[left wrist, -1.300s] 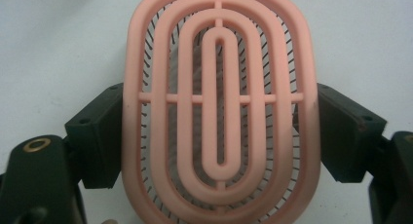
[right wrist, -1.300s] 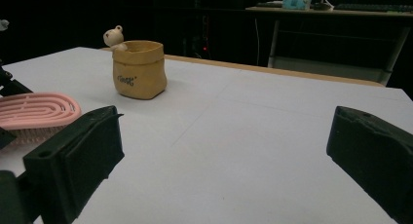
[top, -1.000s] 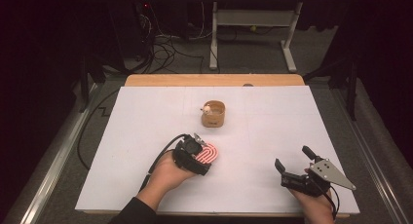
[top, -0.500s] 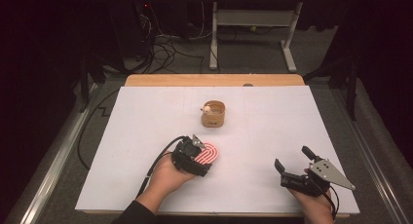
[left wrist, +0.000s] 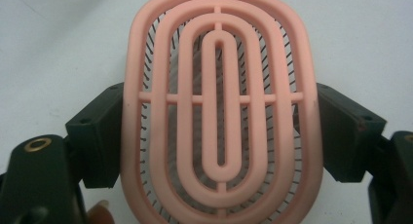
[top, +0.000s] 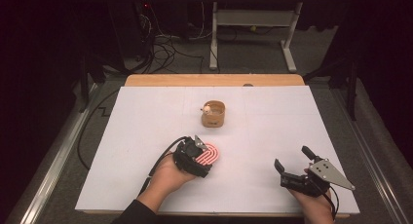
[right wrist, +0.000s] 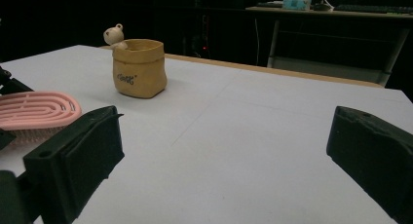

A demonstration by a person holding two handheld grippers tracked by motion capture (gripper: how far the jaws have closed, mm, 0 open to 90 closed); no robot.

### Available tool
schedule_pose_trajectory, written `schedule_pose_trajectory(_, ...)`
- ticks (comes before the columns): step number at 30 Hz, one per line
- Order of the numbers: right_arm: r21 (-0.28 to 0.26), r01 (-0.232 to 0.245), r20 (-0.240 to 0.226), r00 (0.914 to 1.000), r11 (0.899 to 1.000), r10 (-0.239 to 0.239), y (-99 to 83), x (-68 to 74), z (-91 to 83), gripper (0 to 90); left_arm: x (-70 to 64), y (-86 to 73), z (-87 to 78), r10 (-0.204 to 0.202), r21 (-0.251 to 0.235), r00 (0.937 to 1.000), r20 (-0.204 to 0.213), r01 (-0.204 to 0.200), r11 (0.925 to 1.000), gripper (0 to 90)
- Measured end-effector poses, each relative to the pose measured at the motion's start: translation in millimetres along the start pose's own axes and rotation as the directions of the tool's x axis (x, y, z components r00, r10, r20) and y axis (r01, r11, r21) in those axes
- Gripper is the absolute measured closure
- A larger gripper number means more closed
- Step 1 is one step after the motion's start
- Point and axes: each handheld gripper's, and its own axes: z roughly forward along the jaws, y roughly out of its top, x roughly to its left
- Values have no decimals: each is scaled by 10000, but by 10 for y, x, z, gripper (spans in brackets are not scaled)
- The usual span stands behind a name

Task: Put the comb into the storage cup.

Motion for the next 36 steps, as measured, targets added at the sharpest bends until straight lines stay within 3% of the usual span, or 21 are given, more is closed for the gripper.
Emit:
schedule_pose_trajectory(5,-12,-30,5,10000,10000,30,1,-5,-3,6,16,-13,-11,-35,-150,10000,-37,35,9999,181)
schedule_pose_trajectory(13,-64,-60,82,9999,10000,61,6,-12,-18,6,-3,-66,-51,-3,-880,9999,135,15,9961,182)
schedule_pose_trajectory(23,-66,-36,73,10000,10000,37,5,-9,-18,6,83,-148,-234,-428,-1934,9977,533,524,9797,182)
schedule_pose_trajectory(27,-92,-43,79,10000,9999,43,8,-8,-22,6,119,-206,-313,-499,-2547,9973,546,622,9650,182)
schedule_pose_trajectory(34,-93,-26,57,10000,10000,27,7,0,-20,6,156,-287,-475,-593,-3523,9971,478,724,9331,182)
schedule_pose_trajectory(36,-98,-23,50,10000,9999,24,8,3,-21,6,168,-308,-531,-652,-3840,9962,572,823,9197,182)
